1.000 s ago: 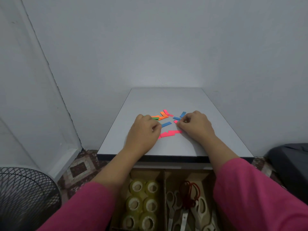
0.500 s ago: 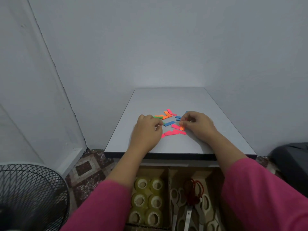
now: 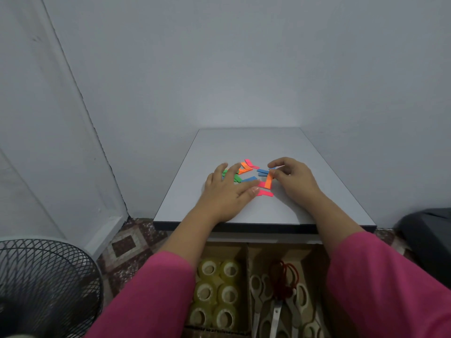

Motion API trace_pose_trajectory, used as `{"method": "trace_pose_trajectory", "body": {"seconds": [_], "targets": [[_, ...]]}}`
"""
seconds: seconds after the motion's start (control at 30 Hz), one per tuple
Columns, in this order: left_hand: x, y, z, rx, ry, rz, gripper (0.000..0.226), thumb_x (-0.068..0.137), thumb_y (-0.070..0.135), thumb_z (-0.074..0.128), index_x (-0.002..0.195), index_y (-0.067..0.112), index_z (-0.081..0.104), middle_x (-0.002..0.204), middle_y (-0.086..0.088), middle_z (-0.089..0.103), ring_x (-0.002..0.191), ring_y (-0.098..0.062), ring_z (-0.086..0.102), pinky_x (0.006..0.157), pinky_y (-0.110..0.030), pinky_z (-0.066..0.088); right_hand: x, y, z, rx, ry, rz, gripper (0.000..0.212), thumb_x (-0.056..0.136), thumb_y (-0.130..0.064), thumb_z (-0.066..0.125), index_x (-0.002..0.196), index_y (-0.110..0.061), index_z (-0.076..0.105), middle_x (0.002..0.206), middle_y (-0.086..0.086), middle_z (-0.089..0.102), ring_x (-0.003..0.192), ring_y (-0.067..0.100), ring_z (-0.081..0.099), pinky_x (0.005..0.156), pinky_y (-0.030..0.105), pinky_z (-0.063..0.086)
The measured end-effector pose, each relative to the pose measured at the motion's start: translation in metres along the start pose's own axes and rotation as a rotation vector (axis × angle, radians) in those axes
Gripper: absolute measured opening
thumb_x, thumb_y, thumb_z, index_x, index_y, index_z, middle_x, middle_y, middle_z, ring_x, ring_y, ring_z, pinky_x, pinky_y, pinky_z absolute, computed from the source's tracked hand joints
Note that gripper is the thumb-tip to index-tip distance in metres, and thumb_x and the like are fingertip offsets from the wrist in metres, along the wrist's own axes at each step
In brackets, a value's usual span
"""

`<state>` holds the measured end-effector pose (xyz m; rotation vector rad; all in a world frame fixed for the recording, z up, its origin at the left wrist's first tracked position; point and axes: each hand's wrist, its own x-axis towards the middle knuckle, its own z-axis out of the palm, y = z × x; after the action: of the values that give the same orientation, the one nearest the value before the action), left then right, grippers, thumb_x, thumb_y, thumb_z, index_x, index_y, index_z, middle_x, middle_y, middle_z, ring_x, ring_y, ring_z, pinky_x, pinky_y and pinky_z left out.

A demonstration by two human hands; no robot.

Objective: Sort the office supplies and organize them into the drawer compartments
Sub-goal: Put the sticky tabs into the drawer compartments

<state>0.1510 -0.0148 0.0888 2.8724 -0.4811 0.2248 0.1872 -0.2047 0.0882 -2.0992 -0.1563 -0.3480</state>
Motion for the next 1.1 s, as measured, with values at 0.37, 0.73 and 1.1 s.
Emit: {"method": "trace_pose_trajectory", "body": {"seconds": [0.37, 0.73, 1.1], "targets": [[-0.001, 0.000, 0.000, -0.083, 0.041, -0.026, 0.044, 0.098, 0.058, 0.024, 0.131, 0.047, 0.050, 0.159, 0.011, 0.008, 0.145, -0.015, -0.009, 0.116, -0.043, -0.002, -0.001, 0.000, -0.001, 0.028, 0.150, 0.118, 0.016, 0.088, -0.016, 0.054, 0.089, -0.025, 0.066, 0.085, -0.003, 0.067, 0.081, 0.018, 0.060, 0.070, 0.031, 0.047], [0.018, -0.022, 0.001, -0.546, 0.387, -0.309, 0.025, 0.095, 0.011, 0.047, 0.105, 0.026, 0.064, 0.123, 0.001, 0.054, 0.122, -0.019, 0.040, 0.098, -0.033, 0.041, 0.003, 0.000, -0.001, 0.079, 0.142, 0.160, 0.014, 0.089, -0.012, 0.055, 0.088, -0.018, 0.067, 0.082, -0.006, 0.065, 0.060, 0.008, 0.056, 0.054, 0.021, 0.046], [0.082, -0.007, -0.002, 0.169, 0.172, -0.144, 0.031, 0.096, 0.032, 0.046, 0.113, 0.017, 0.068, 0.118, -0.005, 0.052, 0.114, -0.027, 0.038, 0.089, -0.032, 0.034, 0.007, 0.003, 0.000, 0.049, 0.138, 0.177, 0.015, 0.088, -0.017, 0.054, 0.084, -0.019, 0.068, 0.073, -0.004, 0.064, 0.057, 0.008, 0.054, 0.056, 0.025, 0.046]]}}
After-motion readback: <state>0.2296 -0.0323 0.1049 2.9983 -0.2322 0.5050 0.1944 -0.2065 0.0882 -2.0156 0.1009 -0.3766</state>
